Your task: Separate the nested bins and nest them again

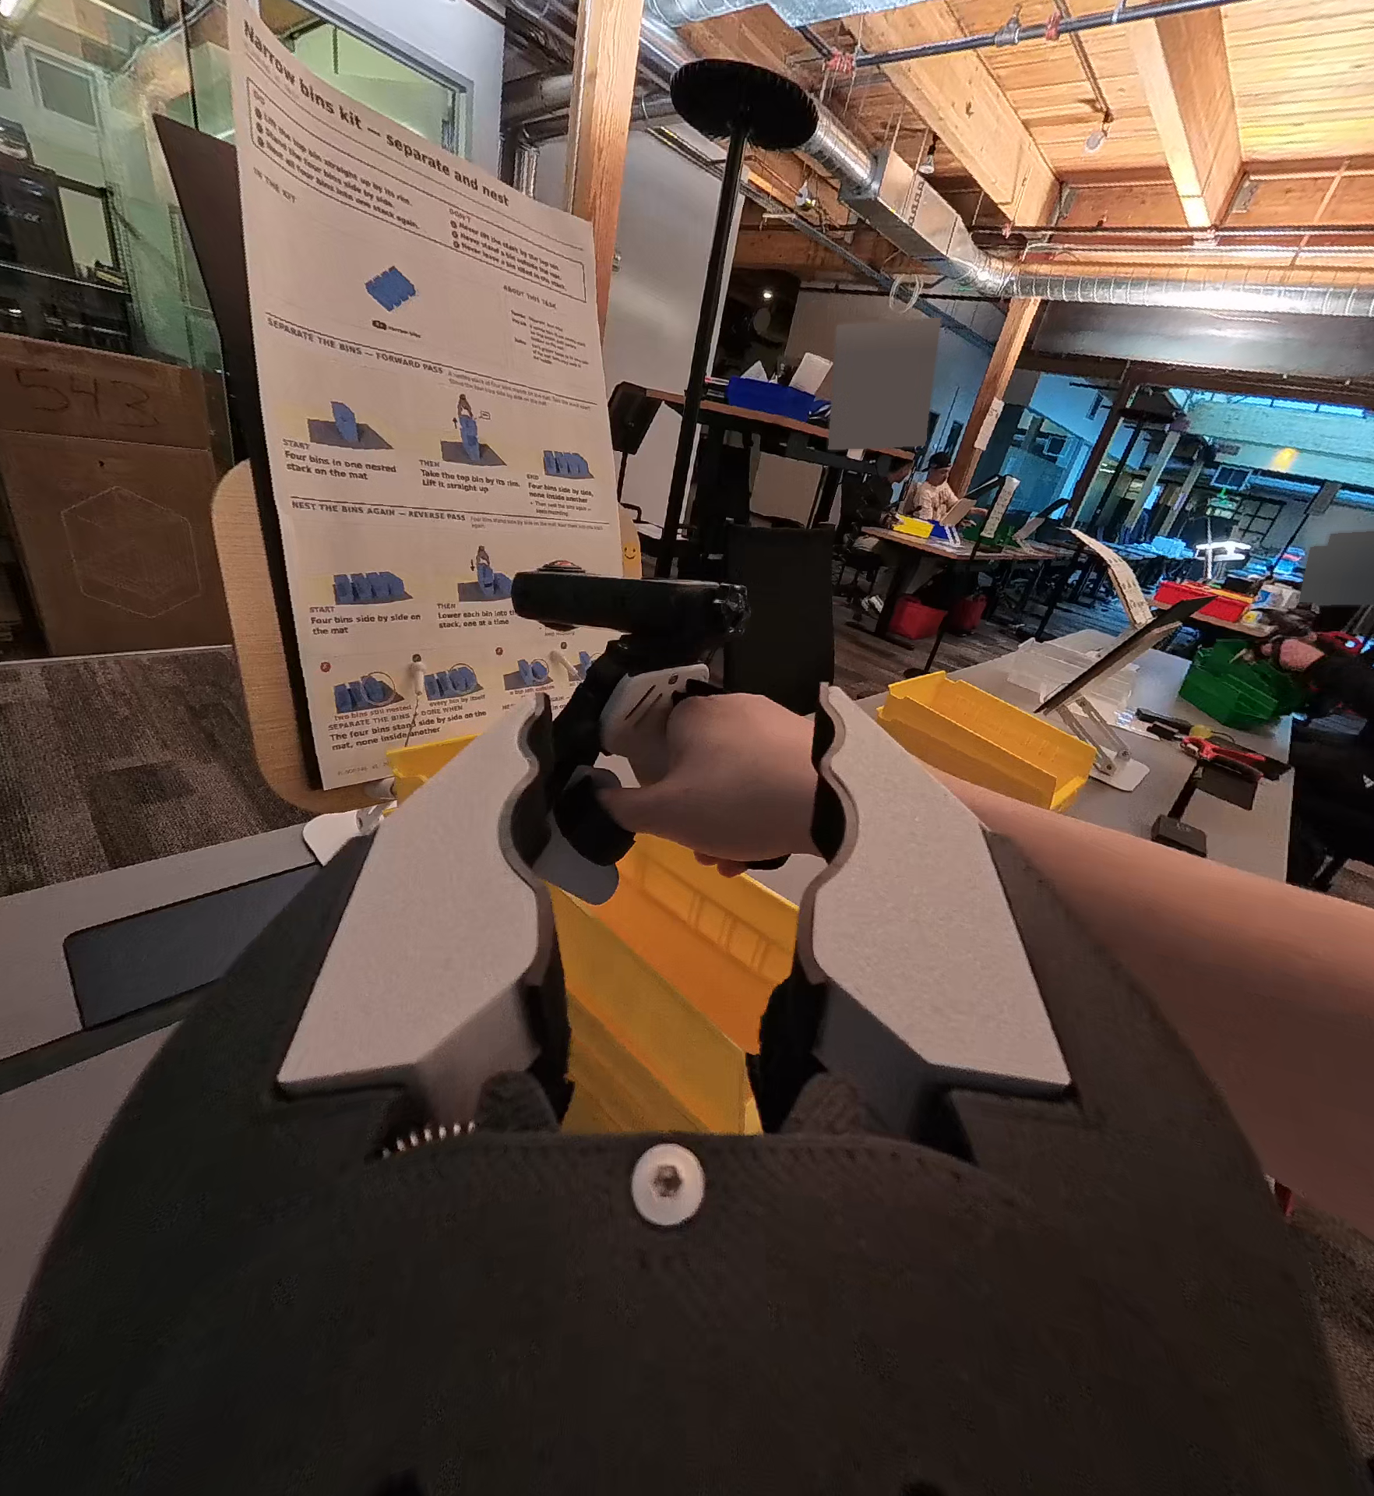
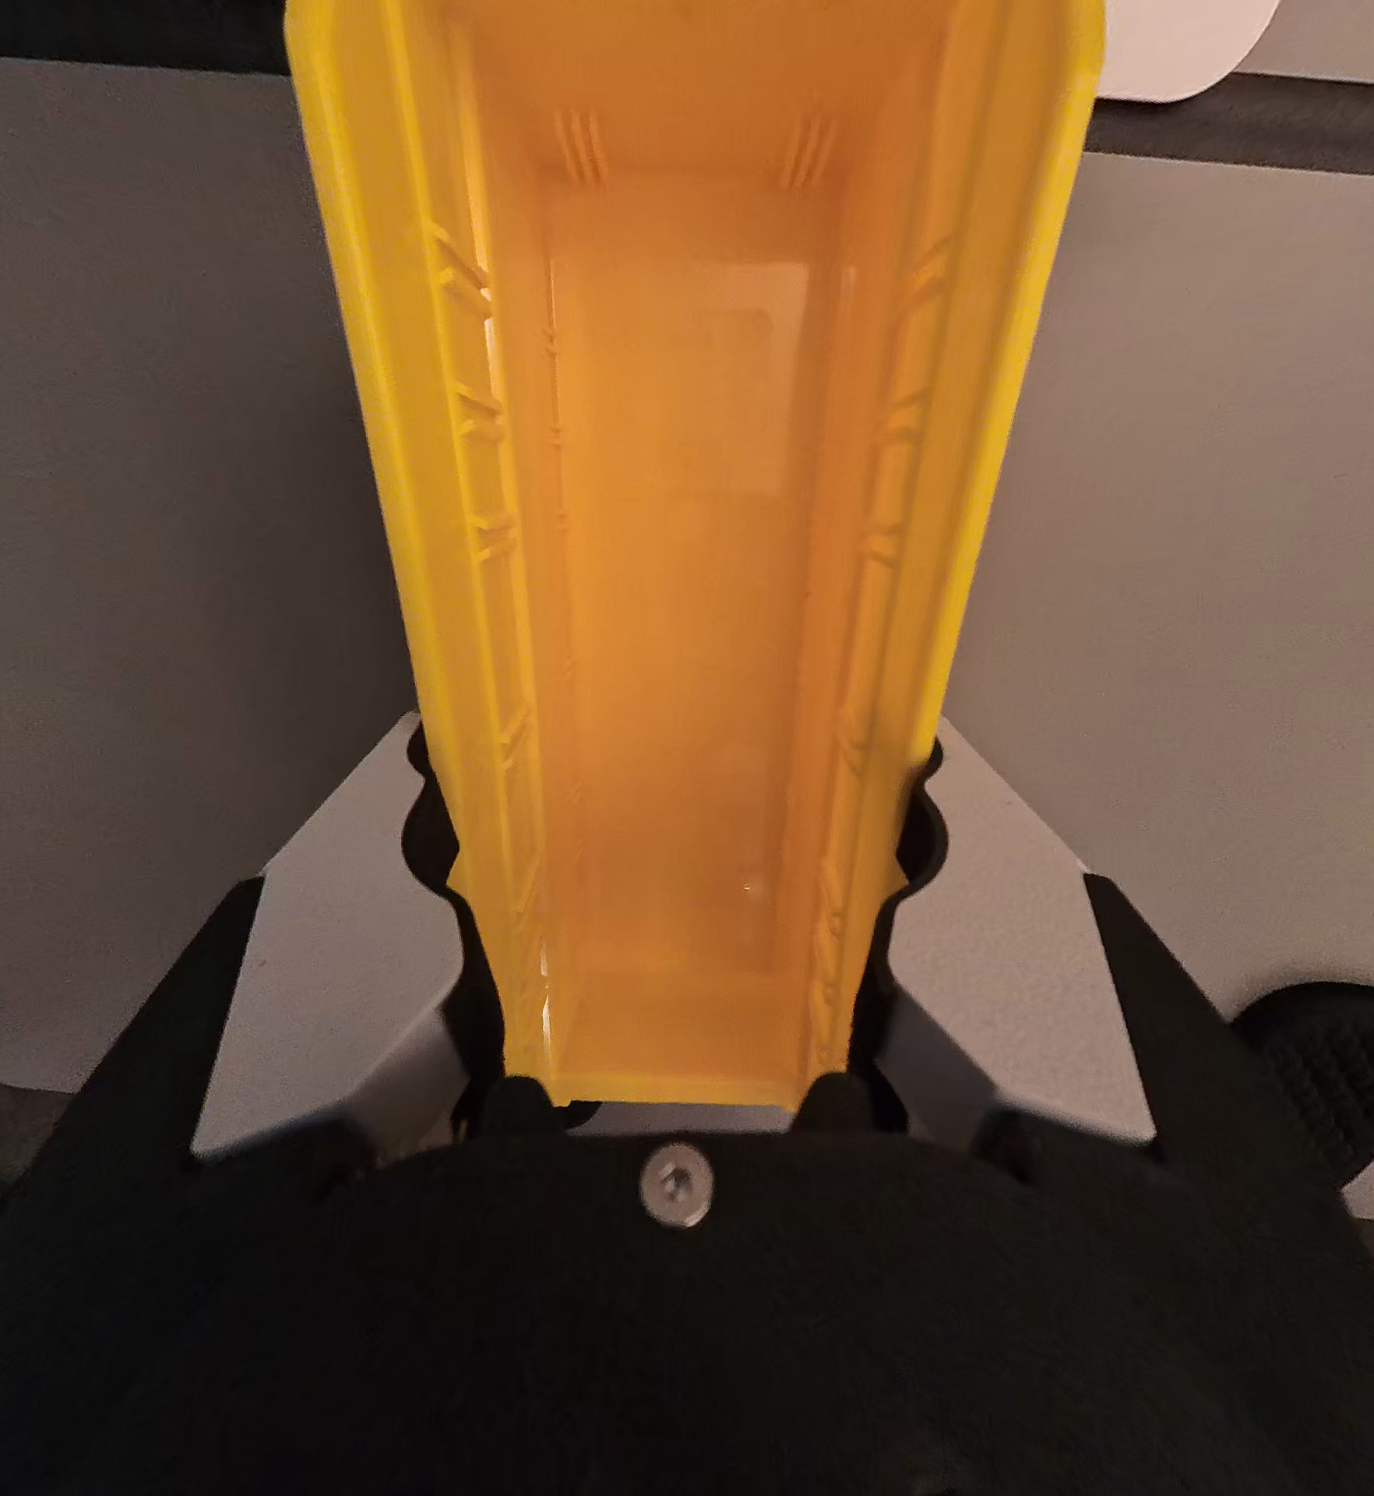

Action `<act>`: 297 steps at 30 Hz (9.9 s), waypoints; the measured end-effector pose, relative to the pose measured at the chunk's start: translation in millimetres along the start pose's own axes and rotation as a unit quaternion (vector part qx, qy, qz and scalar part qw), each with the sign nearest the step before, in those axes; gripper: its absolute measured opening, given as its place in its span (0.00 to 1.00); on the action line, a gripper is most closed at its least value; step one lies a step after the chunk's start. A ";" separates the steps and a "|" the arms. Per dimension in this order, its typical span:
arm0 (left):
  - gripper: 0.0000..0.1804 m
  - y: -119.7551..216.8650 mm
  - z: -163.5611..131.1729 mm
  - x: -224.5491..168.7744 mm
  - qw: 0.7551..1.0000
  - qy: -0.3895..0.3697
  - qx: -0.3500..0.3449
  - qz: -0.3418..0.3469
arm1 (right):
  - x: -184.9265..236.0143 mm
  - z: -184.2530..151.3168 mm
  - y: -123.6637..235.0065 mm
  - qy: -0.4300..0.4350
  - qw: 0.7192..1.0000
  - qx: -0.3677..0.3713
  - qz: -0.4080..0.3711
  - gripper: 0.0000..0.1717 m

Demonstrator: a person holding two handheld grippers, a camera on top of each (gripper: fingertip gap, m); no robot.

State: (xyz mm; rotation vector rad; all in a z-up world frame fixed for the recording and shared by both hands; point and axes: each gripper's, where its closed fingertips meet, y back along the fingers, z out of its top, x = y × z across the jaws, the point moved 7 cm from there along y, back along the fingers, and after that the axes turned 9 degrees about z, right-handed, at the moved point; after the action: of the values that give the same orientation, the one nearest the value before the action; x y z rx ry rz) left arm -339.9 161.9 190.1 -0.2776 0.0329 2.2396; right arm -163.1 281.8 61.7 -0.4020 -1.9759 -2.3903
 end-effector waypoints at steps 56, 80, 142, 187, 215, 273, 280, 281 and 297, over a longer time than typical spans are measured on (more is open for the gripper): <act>0.73 -161.1 -90.0 -1.8 0.871 0.005 0.432 0.233 | -333.6 -77.5 169.5 0.286 0.742 -0.596 0.111 0.71; 0.68 -206.9 -155.7 24.0 0.716 -0.004 0.621 0.319 | -345.7 -62.9 142.8 0.279 0.789 -0.516 0.180 0.68; 0.63 -106.5 -16.0 73.6 0.744 0.016 0.597 0.300 | -321.2 -53.0 109.2 0.318 0.819 -0.458 0.136 0.66; 0.59 -71.4 4.7 83.7 0.951 -0.069 0.051 0.298 | -336.5 -77.0 133.5 0.163 0.854 -0.491 0.051 0.76; 0.52 -8.2 -14.6 44.6 0.981 -0.055 0.063 0.175 | -17.5 -25.4 -25.7 0.048 0.998 -0.038 0.033 0.84; 0.48 -3.7 -10.7 5.2 0.994 -0.048 0.057 0.074 | -169.9 -48.4 -7.1 0.002 1.000 -0.019 -0.004 0.67; 0.48 -5.0 -11.4 1.5 0.994 -0.053 0.059 0.069 | -182.3 -53.8 -36.1 0.006 1.000 -0.010 -0.009 0.69; 0.48 -5.1 -11.7 2.0 0.994 -0.053 0.061 0.071 | -183.0 -54.6 -38.6 0.006 1.000 -0.008 -0.009 0.69; 0.49 -7.2 -14.4 9.2 0.992 -0.048 0.071 0.090 | -69.0 -32.5 31.1 0.104 0.978 -0.180 0.018 0.77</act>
State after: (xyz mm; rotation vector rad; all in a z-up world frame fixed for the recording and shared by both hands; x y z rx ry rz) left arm -337.2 171.8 174.6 -0.0932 0.1723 2.4133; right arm -97.0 233.6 72.0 -0.1780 -1.4415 -2.6429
